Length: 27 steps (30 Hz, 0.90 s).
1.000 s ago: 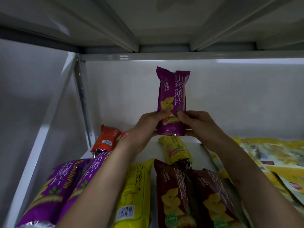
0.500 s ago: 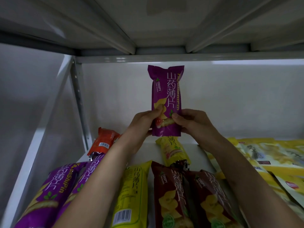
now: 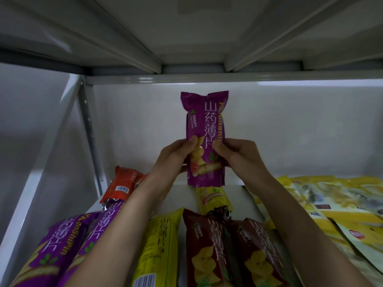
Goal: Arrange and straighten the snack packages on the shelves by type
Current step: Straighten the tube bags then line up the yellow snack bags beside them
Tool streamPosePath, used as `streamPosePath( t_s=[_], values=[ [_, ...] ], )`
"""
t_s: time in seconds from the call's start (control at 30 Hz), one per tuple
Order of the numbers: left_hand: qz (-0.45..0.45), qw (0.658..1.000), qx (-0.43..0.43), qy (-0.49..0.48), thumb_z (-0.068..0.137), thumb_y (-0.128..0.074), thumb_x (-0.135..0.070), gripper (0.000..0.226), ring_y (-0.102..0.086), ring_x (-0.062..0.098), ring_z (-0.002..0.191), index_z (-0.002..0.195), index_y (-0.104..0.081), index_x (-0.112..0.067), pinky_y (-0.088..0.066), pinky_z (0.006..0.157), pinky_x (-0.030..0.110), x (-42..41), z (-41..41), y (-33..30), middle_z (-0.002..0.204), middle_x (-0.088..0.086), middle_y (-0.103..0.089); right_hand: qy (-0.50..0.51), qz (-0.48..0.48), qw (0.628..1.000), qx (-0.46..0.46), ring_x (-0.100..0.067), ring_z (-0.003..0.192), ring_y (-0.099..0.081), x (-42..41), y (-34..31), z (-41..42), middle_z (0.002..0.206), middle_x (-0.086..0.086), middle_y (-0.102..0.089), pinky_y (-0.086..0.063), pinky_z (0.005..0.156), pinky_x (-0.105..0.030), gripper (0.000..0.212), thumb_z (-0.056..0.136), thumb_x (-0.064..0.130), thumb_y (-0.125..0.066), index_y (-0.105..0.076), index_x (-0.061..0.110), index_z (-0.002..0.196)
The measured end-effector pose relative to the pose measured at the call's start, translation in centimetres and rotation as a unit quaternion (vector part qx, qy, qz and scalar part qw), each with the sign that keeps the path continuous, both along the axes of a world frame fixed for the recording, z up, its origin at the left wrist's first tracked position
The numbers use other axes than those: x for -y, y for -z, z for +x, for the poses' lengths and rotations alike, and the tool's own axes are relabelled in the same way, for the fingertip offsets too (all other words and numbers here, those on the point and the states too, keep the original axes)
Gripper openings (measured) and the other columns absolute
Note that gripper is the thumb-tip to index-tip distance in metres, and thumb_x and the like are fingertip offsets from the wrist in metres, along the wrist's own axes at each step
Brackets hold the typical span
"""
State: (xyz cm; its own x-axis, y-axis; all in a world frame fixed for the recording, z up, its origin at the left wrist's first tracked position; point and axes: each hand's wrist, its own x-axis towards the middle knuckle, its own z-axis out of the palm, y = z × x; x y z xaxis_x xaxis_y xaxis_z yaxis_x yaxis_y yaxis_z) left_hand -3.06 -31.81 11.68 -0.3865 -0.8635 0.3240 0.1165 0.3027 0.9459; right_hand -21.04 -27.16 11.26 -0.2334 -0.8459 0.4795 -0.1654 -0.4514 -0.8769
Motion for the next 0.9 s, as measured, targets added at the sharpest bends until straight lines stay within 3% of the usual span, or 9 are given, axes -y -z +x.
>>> streamPosePath(
  t_s=[0.1, 0.2, 0.3, 0.37, 0.47, 0.53, 0.63, 0.77, 0.9],
  values=[
    [-0.050, 0.997, 0.004, -0.050, 0.101, -0.061, -0.042, 0.039, -0.076, 0.022, 0.101, 0.123, -0.071, -0.012, -0.060, 0.093, 0.039, 0.4, 0.3, 0.1, 0.110, 0.003, -0.079, -0.020, 0.015, 1.000, -0.009, -0.020, 0.096, -0.078, 0.0, 0.0, 0.2, 0.101, -0.003, -0.082, -0.061, 0.097, -0.045, 0.017, 0.101, 0.024, -0.066, -0.080, 0.015, 0.104],
    [-0.080, 0.994, 0.017, -0.074, 0.103, -0.061, -0.033, 0.030, -0.076, 0.026, 0.098, 0.114, -0.073, -0.008, -0.061, 0.093, 0.043, 0.6, 0.8, 0.2, 0.105, 0.007, -0.078, -0.053, 0.030, 0.998, -0.011, -0.018, 0.102, -0.077, -0.1, -0.4, 0.1, 0.107, -0.003, -0.081, -0.059, 0.098, -0.038, 0.032, 0.103, 0.035, -0.060, -0.079, 0.011, 0.110],
    [-0.080, 0.995, 0.035, -0.057, 0.102, -0.063, -0.032, 0.027, -0.075, 0.027, 0.102, 0.110, -0.074, -0.008, -0.059, 0.098, 0.048, 0.5, 0.8, 0.0, 0.108, 0.011, -0.078, -0.026, -0.001, 1.000, 0.001, -0.017, 0.099, -0.077, -0.1, -0.3, 0.1, 0.104, -0.002, -0.081, -0.062, 0.089, -0.031, 0.038, 0.104, 0.039, -0.057, -0.078, 0.008, 0.111],
    [-0.047, 0.998, 0.034, -0.027, 0.102, -0.063, -0.032, 0.026, -0.076, 0.025, 0.100, 0.108, -0.073, -0.009, -0.058, 0.100, 0.048, 0.3, 0.7, -0.1, 0.105, 0.009, -0.079, 0.018, -0.015, 1.000, -0.011, -0.021, 0.093, -0.078, 0.1, -0.2, 0.1, 0.098, -0.005, -0.081, -0.065, 0.084, -0.036, 0.040, 0.105, 0.037, -0.058, -0.078, 0.003, 0.105],
    [-0.014, 0.999, 0.033, 0.000, 0.101, -0.060, -0.040, 0.034, -0.076, 0.022, 0.104, 0.118, -0.073, -0.012, -0.056, 0.104, 0.045, 0.2, 0.5, -0.2, 0.109, 0.004, -0.080, 0.051, -0.021, 0.997, -0.048, -0.036, 0.092, -0.076, 0.0, -0.1, -0.3, 0.094, -0.017, -0.079, -0.062, 0.086, -0.058, 0.046, 0.103, 0.040, -0.062, -0.076, -0.003, 0.099],
    [-0.008, 1.000, 0.011, 0.003, 0.101, -0.059, -0.043, 0.040, -0.075, 0.022, 0.107, 0.123, -0.071, -0.012, -0.055, 0.105, 0.044, 0.0, 0.5, -0.3, 0.113, 0.004, -0.079, 0.041, -0.019, 0.996, -0.074, -0.040, 0.092, -0.075, 0.0, -0.1, -0.3, 0.095, -0.019, -0.078, -0.060, 0.086, -0.062, 0.045, 0.103, 0.041, -0.064, -0.077, -0.001, 0.100],
    [-0.008, 1.000, -0.026, -0.002, 0.101, -0.060, -0.039, 0.040, -0.075, 0.028, 0.108, 0.124, -0.071, -0.008, -0.056, 0.104, 0.048, -0.1, 0.7, -0.4, 0.115, 0.009, -0.079, -0.012, 0.010, 0.999, -0.049, -0.022, 0.093, -0.078, -0.4, -0.4, 0.1, 0.100, -0.006, -0.081, -0.064, 0.090, -0.047, 0.032, 0.102, 0.033, -0.063, -0.080, 0.007, 0.110],
    [-0.013, 0.999, -0.033, -0.007, 0.093, -0.065, -0.040, 0.043, -0.076, 0.031, 0.106, 0.120, -0.071, -0.009, -0.056, 0.104, 0.052, 0.0, 1.1, -0.5, 0.113, 0.010, -0.079, -0.047, 0.007, 0.999, -0.012, -0.015, 0.094, -0.077, -0.8, -0.9, 0.3, 0.100, -0.001, -0.081, -0.062, 0.083, -0.031, 0.036, 0.102, 0.041, -0.059, -0.080, 0.012, 0.105],
    [-0.003, 1.000, -0.010, 0.018, 0.092, -0.066, -0.042, 0.040, -0.076, 0.028, 0.106, 0.118, -0.071, -0.011, -0.057, 0.102, 0.047, -0.2, 0.8, -0.5, 0.111, 0.007, -0.079, 0.010, -0.026, 1.000, 0.005, -0.013, 0.091, -0.078, -0.7, -1.0, 0.5, 0.098, 0.001, -0.081, -0.064, 0.077, -0.032, 0.030, 0.103, 0.040, -0.060, -0.079, 0.017, 0.102]
  ],
)
